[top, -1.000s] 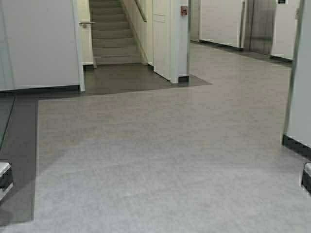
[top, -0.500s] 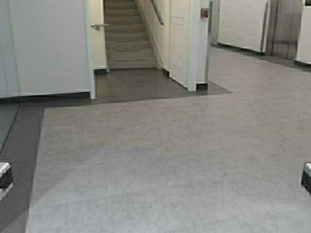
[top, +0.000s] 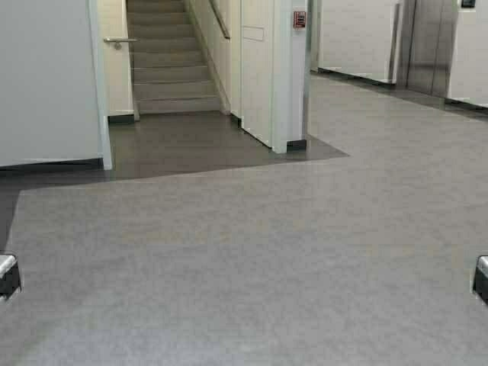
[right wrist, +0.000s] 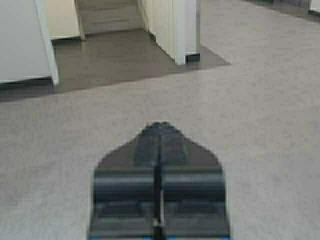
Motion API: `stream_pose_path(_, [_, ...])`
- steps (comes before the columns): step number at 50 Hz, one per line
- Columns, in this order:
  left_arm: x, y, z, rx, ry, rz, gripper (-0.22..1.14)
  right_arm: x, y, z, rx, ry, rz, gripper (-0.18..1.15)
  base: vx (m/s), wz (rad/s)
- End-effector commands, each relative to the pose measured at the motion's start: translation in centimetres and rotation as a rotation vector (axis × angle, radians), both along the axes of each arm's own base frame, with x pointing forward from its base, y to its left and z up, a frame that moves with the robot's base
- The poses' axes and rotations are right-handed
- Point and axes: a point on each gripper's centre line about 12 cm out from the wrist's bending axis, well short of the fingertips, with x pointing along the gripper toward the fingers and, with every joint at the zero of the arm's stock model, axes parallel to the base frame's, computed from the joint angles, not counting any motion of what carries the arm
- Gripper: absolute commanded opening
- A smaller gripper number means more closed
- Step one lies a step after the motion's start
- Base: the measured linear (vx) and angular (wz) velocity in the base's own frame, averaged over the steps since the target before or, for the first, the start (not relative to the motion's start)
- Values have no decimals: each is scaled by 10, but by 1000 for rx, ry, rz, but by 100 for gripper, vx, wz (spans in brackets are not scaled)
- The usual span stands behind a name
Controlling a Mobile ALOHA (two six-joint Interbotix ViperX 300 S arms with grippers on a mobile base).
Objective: Navigate to elevator, push the call button, then enter the elevator
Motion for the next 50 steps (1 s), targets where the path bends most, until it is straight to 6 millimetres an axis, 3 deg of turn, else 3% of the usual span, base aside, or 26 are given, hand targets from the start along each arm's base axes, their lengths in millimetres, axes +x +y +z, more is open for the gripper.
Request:
stream_pose_path(1, [1, 0, 6, 0, -20, 0, 2, 2, 0, 11, 1, -37, 3, 5, 79, 2])
stream_pose_path(29, [-10, 0, 3, 0, -41, 1, 2, 10, 1, 9, 11, -18, 4, 5, 78, -6])
stream_pose_path(40, [-4, 0, 7, 4, -37, 1, 2, 9, 1, 14, 13, -33, 4, 5, 75, -2])
stream_pose_path(50, [2, 0, 4, -1, -12, 1, 2, 7, 1, 5, 13, -10, 4, 5, 75, 11])
